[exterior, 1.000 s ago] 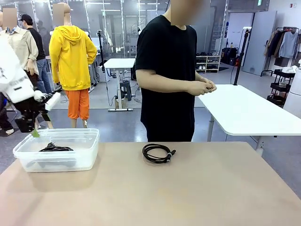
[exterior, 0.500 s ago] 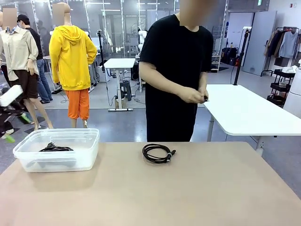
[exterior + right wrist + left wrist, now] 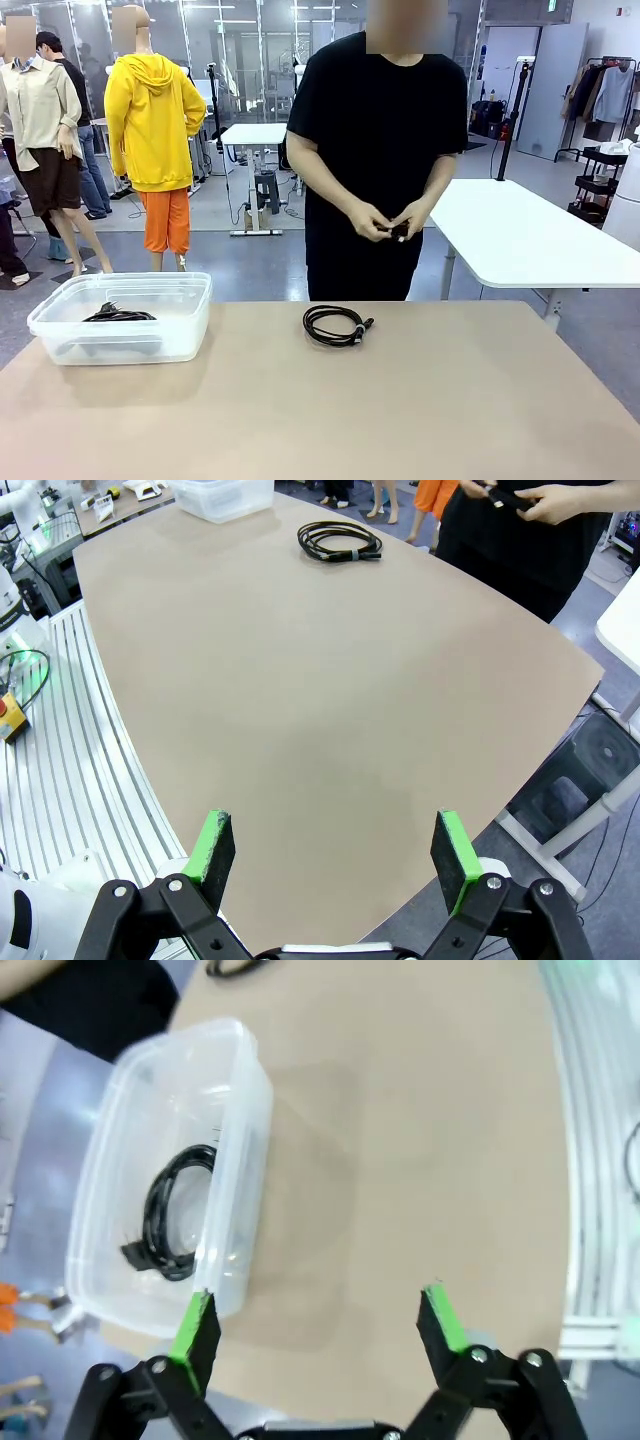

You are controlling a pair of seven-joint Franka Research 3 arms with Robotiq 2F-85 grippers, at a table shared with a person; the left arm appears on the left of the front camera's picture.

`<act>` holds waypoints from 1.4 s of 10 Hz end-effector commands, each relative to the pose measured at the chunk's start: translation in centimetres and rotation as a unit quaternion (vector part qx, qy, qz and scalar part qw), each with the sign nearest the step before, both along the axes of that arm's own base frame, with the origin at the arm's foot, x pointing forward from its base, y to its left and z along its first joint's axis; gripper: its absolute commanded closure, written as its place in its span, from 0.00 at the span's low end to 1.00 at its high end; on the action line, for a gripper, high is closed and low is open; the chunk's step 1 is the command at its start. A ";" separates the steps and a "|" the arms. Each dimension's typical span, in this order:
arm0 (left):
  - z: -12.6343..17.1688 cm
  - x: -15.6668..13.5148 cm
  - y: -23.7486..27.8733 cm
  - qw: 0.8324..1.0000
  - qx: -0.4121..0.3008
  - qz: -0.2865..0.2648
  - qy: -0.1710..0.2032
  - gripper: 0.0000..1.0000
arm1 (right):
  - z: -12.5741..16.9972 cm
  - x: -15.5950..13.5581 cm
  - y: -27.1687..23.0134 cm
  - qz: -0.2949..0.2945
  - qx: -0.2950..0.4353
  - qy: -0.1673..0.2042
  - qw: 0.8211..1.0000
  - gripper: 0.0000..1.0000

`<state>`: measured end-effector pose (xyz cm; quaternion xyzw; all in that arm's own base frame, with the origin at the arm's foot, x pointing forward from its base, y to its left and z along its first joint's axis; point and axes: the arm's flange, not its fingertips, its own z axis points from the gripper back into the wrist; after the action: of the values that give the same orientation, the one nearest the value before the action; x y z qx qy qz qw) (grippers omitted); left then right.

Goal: Organize and store the cables.
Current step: Place the USB Extension Cable into the Organizing box.

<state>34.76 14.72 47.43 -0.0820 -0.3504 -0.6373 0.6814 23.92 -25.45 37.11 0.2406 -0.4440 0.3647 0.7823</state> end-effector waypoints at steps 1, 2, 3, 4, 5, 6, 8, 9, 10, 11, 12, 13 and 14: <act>-1.4 -2.5 -0.1 0.999 -0.035 0.039 -0.001 0.00 | 0.1 -0.2 -0.2 0.005 -0.002 -0.009 1.000 0.00; -2.3 -3.2 0.4 0.997 -0.074 0.036 0.013 0.00 | 0.1 -0.2 -0.2 0.005 -0.002 -0.009 1.000 0.00; -2.8 -4.1 0.7 0.995 -0.083 0.044 0.041 0.00 | 0.1 -0.2 -0.2 0.005 -0.002 -0.009 1.000 0.00; -3.1 -3.7 1.2 0.993 -0.090 0.054 0.055 0.00 | 0.1 -0.2 -0.2 0.005 -0.002 -0.009 1.000 0.00; -2.8 -2.4 1.6 0.993 -0.091 0.055 0.057 0.00 | 0.1 -0.2 -0.2 0.005 -0.002 -0.009 1.000 0.00; -3.1 -3.7 1.4 0.996 -0.068 0.044 0.036 0.00 | 0.1 -0.2 -0.2 0.005 -0.002 -0.009 1.000 0.00; -3.1 -3.7 1.4 0.996 -0.068 0.044 0.036 0.00 | 0.1 -0.2 -0.2 0.005 -0.002 -0.009 1.000 0.00; -3.1 -3.7 1.4 0.996 -0.068 0.044 0.036 0.00 | 0.1 -0.2 -0.2 0.005 -0.002 -0.009 1.000 0.00; -3.1 -3.7 1.4 0.996 -0.068 0.044 0.036 0.00 | 0.1 -0.2 -0.2 0.005 -0.002 -0.009 1.000 0.00; -3.1 -3.7 1.4 0.996 -0.068 0.044 0.036 0.00 | 0.1 -0.2 -0.2 0.005 -0.002 -0.009 1.000 0.00; -3.1 -3.7 1.4 0.996 -0.068 0.044 0.036 0.00 | 0.1 -0.2 -0.2 0.005 -0.002 -0.009 1.000 0.00; -3.1 -3.7 1.4 0.996 -0.068 0.044 0.036 0.00 | 0.1 -0.2 -0.2 0.005 -0.002 -0.009 1.000 0.00; -3.1 -3.7 1.4 0.996 -0.068 0.044 0.036 0.00 | 0.1 -0.2 -0.2 0.005 -0.002 -0.009 1.000 0.00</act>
<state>31.24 16.12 44.18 -0.1416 -0.3690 -0.5739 0.7172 23.91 -25.46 37.11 0.2405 -0.4440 0.3646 0.7823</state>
